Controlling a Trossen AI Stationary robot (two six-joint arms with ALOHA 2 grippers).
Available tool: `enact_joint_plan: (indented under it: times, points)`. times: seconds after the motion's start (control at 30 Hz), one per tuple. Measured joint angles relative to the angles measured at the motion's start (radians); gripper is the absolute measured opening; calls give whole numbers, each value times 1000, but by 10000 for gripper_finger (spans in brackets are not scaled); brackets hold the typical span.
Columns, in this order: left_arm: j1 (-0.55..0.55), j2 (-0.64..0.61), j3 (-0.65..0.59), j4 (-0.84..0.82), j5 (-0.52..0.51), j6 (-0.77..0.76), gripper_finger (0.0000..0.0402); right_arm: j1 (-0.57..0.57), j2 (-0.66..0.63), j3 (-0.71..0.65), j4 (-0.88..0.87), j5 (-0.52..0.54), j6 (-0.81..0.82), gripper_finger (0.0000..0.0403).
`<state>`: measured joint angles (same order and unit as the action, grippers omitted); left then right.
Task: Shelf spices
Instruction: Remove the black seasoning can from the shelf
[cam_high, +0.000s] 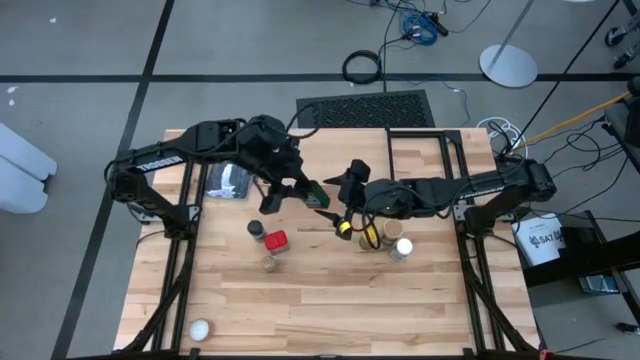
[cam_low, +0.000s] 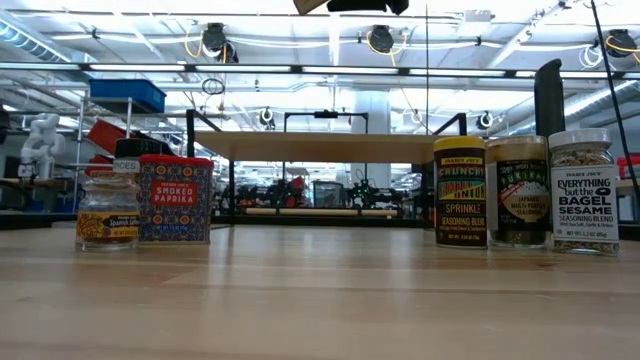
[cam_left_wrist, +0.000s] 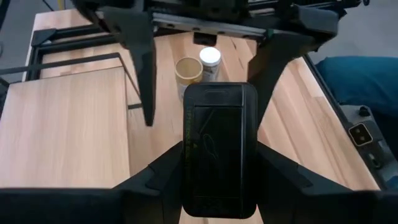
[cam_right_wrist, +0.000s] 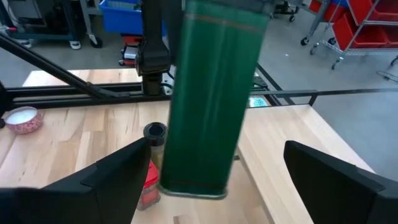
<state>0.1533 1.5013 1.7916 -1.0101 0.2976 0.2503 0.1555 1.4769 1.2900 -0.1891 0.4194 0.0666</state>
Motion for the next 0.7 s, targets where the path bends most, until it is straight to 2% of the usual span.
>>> enact_joint_plan:
  times: [0.43,0.7]
  points:
    - [-13,62,0,19,-22,-36,162,0,0,0,14,-7,10,347]
    - [-35,82,0,33,-44,-36,162,0,0,0,-16,-8,26,273]
